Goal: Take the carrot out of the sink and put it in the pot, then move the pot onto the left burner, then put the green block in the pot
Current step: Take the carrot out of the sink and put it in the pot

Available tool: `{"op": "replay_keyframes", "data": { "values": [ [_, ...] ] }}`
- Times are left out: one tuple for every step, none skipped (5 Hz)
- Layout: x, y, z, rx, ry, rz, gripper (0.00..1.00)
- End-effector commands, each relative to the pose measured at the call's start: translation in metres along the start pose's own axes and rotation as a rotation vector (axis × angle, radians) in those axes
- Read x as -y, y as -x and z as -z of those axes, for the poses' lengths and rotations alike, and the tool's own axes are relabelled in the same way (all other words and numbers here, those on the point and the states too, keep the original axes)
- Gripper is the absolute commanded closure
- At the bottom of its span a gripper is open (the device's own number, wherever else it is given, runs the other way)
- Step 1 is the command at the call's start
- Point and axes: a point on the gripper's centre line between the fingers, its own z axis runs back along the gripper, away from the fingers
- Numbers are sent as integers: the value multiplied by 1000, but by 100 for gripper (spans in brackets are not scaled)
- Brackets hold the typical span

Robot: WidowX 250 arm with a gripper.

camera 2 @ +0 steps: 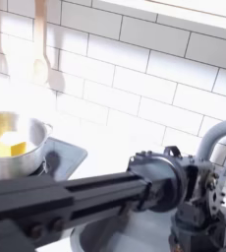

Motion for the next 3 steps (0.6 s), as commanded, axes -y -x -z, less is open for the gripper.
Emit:
{"op": "replay_keyframes", "data": {
  "values": [
    [-14,3,-33,59,-38,-40,100],
    [-15,6,-40,69,-47,-68,100],
    [-18,5,-72,122,-71,-126,100]
  ]
}}
